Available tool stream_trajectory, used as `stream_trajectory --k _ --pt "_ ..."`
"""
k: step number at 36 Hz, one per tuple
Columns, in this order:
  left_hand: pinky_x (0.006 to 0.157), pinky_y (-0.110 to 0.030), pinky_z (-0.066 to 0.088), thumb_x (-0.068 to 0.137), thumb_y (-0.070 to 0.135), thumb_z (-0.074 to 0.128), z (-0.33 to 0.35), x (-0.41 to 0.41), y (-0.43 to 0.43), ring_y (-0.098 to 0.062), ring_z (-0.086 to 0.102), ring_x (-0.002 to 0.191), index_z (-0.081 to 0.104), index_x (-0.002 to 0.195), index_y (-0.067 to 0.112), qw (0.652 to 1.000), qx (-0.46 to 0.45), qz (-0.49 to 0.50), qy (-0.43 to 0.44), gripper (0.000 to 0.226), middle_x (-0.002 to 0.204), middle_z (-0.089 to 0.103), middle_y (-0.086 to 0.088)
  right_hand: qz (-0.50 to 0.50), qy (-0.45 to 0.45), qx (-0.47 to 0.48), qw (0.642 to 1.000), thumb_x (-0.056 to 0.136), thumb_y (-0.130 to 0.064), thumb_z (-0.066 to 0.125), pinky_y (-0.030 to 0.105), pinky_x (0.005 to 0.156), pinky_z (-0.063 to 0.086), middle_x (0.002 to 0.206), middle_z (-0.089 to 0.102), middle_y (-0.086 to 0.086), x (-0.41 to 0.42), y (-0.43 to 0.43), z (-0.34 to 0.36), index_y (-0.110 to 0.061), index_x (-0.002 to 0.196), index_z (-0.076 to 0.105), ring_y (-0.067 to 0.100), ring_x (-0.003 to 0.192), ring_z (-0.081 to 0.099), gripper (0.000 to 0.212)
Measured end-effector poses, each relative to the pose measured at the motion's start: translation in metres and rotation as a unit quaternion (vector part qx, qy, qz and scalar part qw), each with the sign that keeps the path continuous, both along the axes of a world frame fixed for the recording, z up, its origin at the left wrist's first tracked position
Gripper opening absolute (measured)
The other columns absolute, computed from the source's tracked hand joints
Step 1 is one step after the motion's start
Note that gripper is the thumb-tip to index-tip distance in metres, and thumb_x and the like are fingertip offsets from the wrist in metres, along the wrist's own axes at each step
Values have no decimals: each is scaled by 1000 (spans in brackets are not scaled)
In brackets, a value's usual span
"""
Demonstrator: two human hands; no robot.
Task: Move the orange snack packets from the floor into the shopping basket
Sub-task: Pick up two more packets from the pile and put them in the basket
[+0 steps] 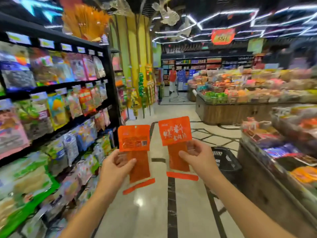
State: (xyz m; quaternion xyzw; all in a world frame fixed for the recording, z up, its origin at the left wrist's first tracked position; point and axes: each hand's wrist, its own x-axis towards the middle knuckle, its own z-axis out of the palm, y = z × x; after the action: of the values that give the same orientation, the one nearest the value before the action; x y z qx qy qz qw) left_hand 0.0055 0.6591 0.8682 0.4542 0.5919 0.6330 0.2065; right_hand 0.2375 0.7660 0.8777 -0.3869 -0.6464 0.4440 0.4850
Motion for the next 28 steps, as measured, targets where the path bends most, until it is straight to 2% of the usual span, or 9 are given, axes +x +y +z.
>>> stream_trajectory --k 2,4,8,12,14,18,22,25,28 --pt "64 -15 55 81 1 73 4 35 28 -4 71 79 67 102 17 1000 -5 -23 4 27 95 74 -1 -16 13 -1 1000 87 -15 74 11 56 49 98 70 -17 39 13 2 -32 95 62 0 85 67 22" --pt "70 -22 57 81 3 74 7 70 57 -10 72 84 67 103 18 999 -11 -47 5 27 95 75 -3 -35 20 5 999 88 -17 73 9 53 48 97 68 -20 79 28 4 -34 93 61 -1 85 65 22" --pt "81 -38 58 81 4 74 10 146 114 -19 72 89 67 102 18 996 -22 -82 -8 26 96 76 -5 -80 30 20 996 87 -18 74 16 69 53 106 71 -12 164 64 5 -30 99 63 7 96 68 20" --pt "81 -40 57 82 7 74 11 230 174 -23 71 93 67 100 23 995 -1 -97 -10 25 96 75 -2 -127 59 30 990 83 -9 76 37 81 62 98 76 -3 250 106 2 -19 100 68 15 90 72 21" --pt "87 -45 56 83 8 74 12 269 201 -25 70 97 67 103 25 993 -1 -113 -18 27 101 74 -2 -147 59 37 987 82 -7 76 36 80 61 96 75 0 288 125 1 -16 100 69 9 84 71 22" --pt "92 -56 53 79 11 76 14 333 251 -32 68 103 65 114 16 990 -5 -134 -34 37 108 72 -8 -179 60 50 981 80 -8 78 28 73 58 93 74 0 352 162 0 -15 100 69 4 76 66 23" --pt "91 -54 54 82 7 73 18 379 294 -28 69 101 66 114 16 988 -6 -157 -16 34 106 73 -5 -202 58 47 977 80 -13 80 28 79 57 95 72 -5 397 201 -5 -22 99 68 9 85 67 24" --pt "90 -47 56 84 7 72 18 403 325 -22 69 99 65 112 20 985 -5 -175 -7 31 104 73 0 -212 54 46 975 80 -12 80 27 82 57 100 73 -1 417 233 -12 -19 103 68 12 91 68 27" --pt "82 -35 55 86 10 70 17 416 360 -16 67 97 64 105 30 983 -8 -184 -2 28 102 72 5 -227 61 45 971 79 -10 81 16 75 54 98 73 -2 428 269 -20 -17 104 67 10 87 67 30"
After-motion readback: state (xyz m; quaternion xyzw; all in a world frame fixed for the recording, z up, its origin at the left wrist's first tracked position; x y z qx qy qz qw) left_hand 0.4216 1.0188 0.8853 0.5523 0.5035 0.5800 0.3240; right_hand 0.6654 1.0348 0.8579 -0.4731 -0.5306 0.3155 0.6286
